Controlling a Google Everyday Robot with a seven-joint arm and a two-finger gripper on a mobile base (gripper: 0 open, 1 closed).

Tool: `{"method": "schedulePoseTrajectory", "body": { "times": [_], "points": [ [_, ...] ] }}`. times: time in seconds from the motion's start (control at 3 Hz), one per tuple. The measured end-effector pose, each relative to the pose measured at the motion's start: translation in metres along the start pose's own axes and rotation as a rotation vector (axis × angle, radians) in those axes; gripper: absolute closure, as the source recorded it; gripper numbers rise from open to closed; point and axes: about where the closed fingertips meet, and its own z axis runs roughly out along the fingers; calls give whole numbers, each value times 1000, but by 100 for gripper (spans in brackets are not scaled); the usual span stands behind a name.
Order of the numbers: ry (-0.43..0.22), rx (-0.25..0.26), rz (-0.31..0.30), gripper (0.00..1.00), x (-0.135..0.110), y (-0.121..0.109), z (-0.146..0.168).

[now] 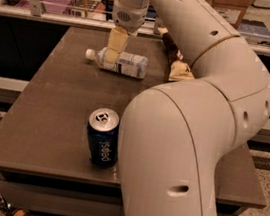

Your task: Pick blue plastic bottle

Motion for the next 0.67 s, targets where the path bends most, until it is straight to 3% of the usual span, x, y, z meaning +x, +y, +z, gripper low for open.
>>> {"method": "schedulePoseTrajectory", "body": {
  "times": [0.67],
  "points": [
    [49, 2, 19, 0, -5, -1, 24]
  ]
}}
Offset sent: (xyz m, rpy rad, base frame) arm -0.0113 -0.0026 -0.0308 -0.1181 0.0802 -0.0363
